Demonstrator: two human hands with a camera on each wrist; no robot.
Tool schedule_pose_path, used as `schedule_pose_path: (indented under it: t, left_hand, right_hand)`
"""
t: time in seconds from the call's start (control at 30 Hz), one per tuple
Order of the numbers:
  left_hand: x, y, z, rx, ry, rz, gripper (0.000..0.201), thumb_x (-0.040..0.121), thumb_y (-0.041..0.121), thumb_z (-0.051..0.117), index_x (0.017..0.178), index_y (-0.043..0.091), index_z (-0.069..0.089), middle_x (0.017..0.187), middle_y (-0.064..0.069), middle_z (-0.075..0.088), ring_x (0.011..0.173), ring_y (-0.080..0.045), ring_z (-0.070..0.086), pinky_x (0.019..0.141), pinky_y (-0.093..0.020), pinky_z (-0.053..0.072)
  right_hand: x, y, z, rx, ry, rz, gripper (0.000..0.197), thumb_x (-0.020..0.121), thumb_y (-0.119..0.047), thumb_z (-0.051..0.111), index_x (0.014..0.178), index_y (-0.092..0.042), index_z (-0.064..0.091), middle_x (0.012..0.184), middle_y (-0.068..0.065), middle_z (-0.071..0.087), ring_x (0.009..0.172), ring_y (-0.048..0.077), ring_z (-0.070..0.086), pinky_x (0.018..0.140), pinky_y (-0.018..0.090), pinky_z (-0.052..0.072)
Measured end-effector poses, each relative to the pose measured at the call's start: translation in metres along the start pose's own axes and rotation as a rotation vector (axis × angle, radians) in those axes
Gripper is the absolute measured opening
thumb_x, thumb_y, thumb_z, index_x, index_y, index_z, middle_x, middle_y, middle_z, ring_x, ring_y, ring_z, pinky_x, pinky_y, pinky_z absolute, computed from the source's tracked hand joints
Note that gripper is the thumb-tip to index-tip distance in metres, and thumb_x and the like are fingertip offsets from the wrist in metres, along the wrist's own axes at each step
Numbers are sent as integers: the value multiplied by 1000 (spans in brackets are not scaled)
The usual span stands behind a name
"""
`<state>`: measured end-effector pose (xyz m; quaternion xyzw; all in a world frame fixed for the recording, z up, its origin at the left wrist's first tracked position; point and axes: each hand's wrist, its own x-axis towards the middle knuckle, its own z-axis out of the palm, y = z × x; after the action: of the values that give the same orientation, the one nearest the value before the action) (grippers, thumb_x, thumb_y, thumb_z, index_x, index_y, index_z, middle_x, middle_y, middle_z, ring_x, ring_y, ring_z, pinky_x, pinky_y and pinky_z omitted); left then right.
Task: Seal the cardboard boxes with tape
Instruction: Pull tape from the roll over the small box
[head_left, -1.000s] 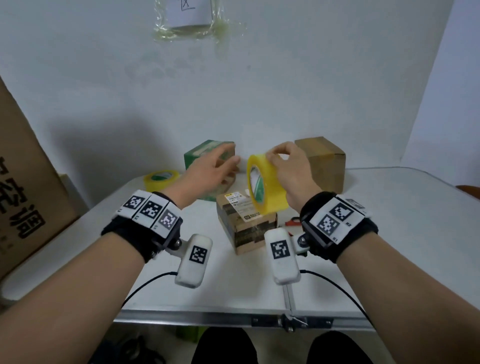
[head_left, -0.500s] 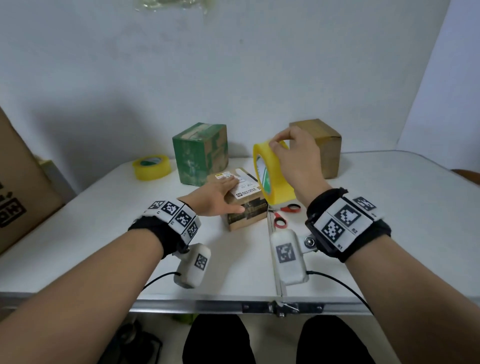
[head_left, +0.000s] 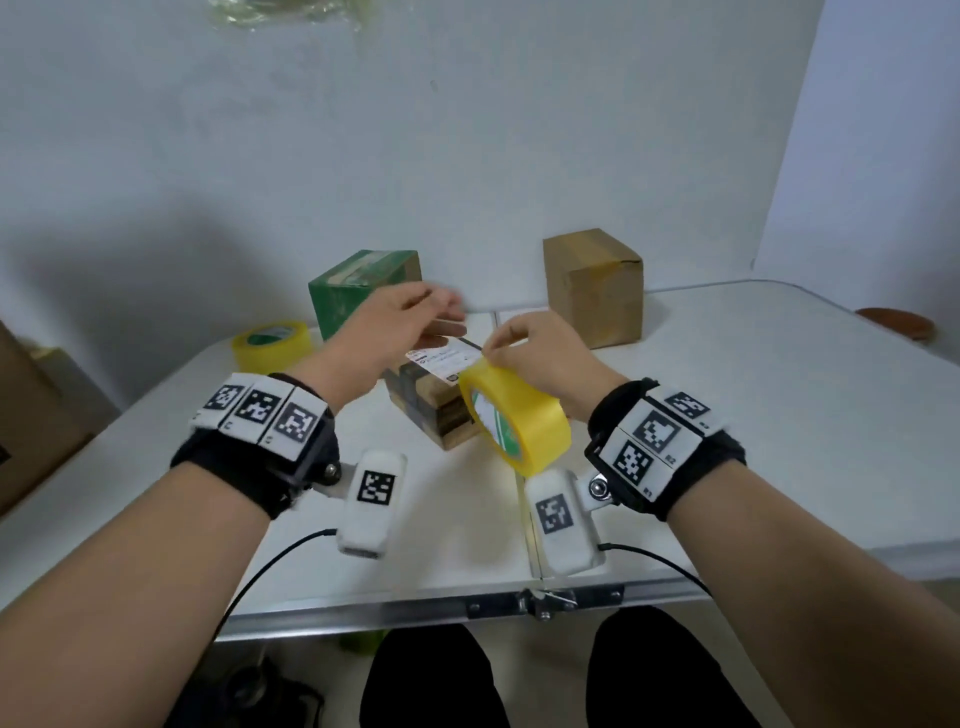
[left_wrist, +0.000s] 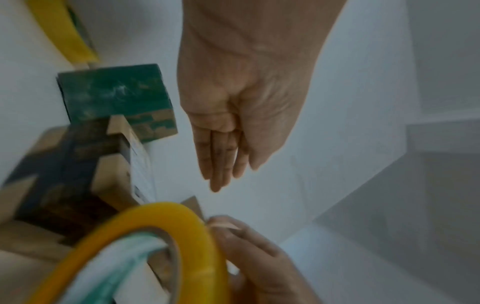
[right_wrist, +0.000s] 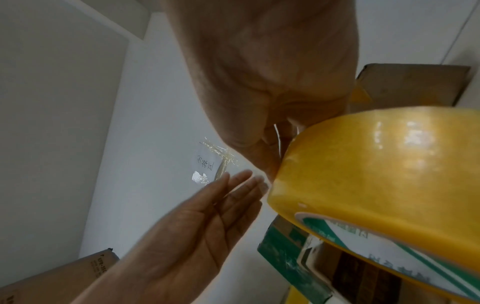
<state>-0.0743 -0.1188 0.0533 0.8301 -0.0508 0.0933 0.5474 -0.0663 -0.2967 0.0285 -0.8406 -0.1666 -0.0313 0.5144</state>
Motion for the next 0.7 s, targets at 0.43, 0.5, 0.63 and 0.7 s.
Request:
schedule_pose_path:
  t: [0.43,0.5,0.63,0.7]
  left_hand:
    - [-20,-1,21,372,-129,-44,23,81,22,78,103,20,72,99,4,72,97,-11,67,94,-30,52]
    - [-21,0,24,406,-95,-46,25,79,31,79,101,21,72,100,5,71,98,-11,66,95,-33,52]
    - [-21,11,25,596,-144,-65,42,78,49,75,108,19,72,106,3,70,104,-15,62,97,-38,49]
    - [-21,16,28,675,-159,-53,39,81,46,74,107,16,73,105,-2,70,102,-20,63,97,-41,49]
  right_hand:
    - [-12,16,15,163,11,127,17,95,-14,61,106,-12,74,112,7,66,110,22,60,97,34,48]
    - [-13,19,17,184,30,128,18,95,-15,61,107,-13,74,109,5,67,109,22,60,97,35,50]
    - [-12,20,20,221,35,148,19,95,-15,61,109,-12,73,106,4,67,106,23,62,94,36,52]
    - [-13,19,21,219,39,144,21,96,-14,58,112,-12,73,105,2,65,107,20,60,93,32,50]
